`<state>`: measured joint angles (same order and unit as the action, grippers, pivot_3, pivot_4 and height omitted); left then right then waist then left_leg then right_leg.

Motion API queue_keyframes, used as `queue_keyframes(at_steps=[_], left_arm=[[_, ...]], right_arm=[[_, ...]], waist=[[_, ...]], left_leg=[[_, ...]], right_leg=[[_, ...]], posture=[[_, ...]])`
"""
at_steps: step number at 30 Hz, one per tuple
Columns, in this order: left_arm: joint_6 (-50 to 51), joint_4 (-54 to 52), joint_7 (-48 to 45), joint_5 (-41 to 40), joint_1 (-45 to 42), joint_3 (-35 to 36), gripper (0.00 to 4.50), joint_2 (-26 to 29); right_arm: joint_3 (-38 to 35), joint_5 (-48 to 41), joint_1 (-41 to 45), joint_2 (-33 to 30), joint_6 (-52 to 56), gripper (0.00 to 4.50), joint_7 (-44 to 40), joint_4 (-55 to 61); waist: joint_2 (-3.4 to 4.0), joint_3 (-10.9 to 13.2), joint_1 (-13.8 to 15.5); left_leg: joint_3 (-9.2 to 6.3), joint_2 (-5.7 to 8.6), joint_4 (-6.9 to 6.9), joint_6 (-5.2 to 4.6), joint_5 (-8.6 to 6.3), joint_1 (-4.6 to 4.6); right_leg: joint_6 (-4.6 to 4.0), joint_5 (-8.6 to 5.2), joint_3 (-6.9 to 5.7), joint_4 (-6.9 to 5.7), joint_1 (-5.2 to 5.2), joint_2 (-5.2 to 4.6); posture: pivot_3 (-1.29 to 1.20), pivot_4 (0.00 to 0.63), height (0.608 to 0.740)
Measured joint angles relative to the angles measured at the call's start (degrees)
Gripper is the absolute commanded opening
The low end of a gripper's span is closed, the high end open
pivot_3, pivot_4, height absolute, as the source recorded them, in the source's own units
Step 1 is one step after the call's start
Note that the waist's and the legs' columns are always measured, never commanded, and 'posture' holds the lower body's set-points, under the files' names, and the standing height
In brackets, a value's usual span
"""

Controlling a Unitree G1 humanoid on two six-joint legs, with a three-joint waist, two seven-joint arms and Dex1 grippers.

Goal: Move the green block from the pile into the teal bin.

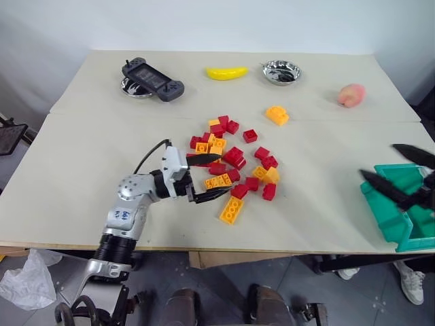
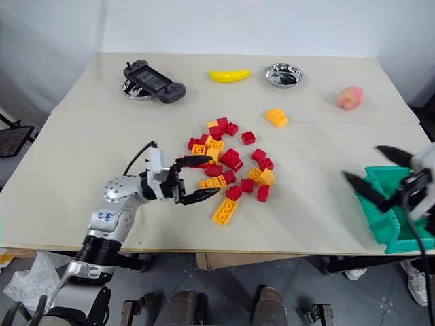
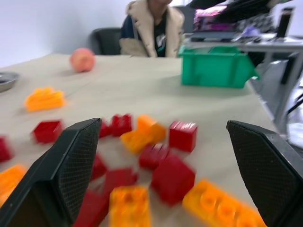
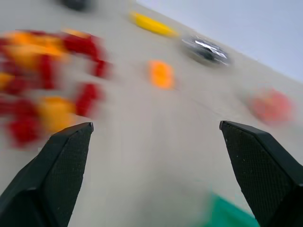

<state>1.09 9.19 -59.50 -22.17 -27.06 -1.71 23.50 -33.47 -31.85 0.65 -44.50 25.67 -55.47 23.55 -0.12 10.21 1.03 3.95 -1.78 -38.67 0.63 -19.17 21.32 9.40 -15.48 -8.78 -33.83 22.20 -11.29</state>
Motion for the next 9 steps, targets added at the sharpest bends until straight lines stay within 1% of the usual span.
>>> queue_keyframes(at_steps=[3, 5, 7, 9], left_arm=[[-0.5, 0.0, 1.4, 0.2, 4.1, 3.7, 4.5, 3.9], [-1.6, -0.3, 2.4, 1.0, 6.8, 5.8, 4.5, 6.2], [-2.3, -2.9, 3.1, 1.1, 11.1, 8.0, 4.5, 7.9], [-3.6, -6.4, 3.3, 1.5, 16.3, 9.3, 4.5, 9.6]], right_arm=[[11.0, 0.2, 1.8, 3.7, -3.4, 4.48, -2.4, -0.1], [15.9, 1.0, 2.0, 5.5, -5.2, 4.48, -3.3, -2.2], [17.3, 1.7, 2.7, 7.6, -8.4, 4.48, -3.0, -4.9], [17.7, 3.2, 2.3, 8.1, -12.1, 4.48, -3.3, -7.4]], waist=[[-0.01, 0.0, -0.3], [-0.01, 0.0, 0.1], [-0.02, 0.0, 0.3], [-0.02, 0.0, 0.3]], left_leg=[[-0.03, 0.0, 0.0, 0.01, 0.0, 0.01], [-0.03, 0.02, -0.04, -0.02, -0.02, 0.05], [-0.04, 0.02, -0.19, -0.04, -0.12, 0.07], [-0.04, 0.01, -0.21, -0.05, -0.17, 0.07]], right_leg=[[0.0, 0.0, -0.01, -0.02, 0.02, 0.0], [0.0, 0.0, -0.02, -0.01, 0.02, -0.02], [0.02, 0.01, -0.03, 0.0, -0.02, -0.02], [0.02, 0.01, -0.03, 0.01, -0.04, -0.02]], posture=[[0.0, 0.15, 0.74], [0.0, 0.15, 0.74], [0.0, 0.15, 0.74], [0.0, 0.15, 0.74]])
